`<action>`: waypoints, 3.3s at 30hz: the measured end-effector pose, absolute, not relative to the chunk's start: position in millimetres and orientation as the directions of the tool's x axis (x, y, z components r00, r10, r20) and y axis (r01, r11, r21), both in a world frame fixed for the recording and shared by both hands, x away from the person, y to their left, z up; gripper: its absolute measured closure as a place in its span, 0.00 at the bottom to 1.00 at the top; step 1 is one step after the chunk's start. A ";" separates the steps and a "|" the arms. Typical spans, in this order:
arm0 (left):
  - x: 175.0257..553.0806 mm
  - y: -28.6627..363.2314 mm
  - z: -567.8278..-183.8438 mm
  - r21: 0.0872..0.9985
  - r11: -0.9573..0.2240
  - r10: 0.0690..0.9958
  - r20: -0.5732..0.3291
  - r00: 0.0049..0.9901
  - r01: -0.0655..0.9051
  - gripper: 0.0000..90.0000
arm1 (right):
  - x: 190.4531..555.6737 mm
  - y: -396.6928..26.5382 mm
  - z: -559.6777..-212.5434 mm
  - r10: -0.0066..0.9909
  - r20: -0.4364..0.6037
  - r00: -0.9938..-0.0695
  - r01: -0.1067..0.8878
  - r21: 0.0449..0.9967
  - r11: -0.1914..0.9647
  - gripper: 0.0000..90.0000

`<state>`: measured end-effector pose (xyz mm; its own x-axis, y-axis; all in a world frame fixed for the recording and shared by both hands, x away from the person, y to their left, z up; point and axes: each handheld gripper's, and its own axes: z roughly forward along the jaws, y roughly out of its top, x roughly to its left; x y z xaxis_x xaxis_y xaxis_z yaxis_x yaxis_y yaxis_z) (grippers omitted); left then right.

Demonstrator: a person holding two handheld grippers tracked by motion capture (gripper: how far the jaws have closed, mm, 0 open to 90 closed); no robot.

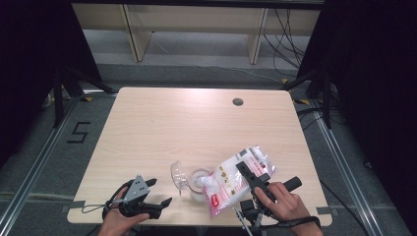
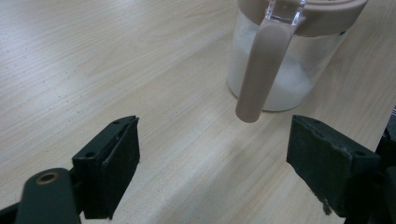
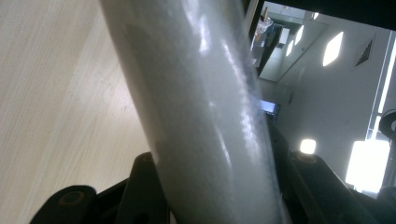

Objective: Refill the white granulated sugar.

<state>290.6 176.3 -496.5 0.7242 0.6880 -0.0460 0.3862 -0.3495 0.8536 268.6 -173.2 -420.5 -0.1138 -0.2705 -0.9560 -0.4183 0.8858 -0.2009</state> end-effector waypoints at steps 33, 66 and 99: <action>290.2 177.6 -495.1 0.851 -0.359 0.689 -0.037 0.724 0.385 0.19 | 268.3 -186.9 -412.8 -0.272 -0.957 -0.104 -0.406 -0.209 0.890 0.76; 290.7 177.0 -496.3 0.853 -0.353 0.688 -0.042 0.724 0.385 0.19 | 267.4 -173.2 -416.2 -0.257 -0.956 -0.141 -0.444 -0.171 0.880 0.76; 290.2 177.6 -495.3 0.851 -0.354 0.692 -0.041 0.721 0.388 0.19 | 265.2 -188.5 -412.3 -0.238 -0.961 -0.141 -0.400 -0.165 0.902 0.78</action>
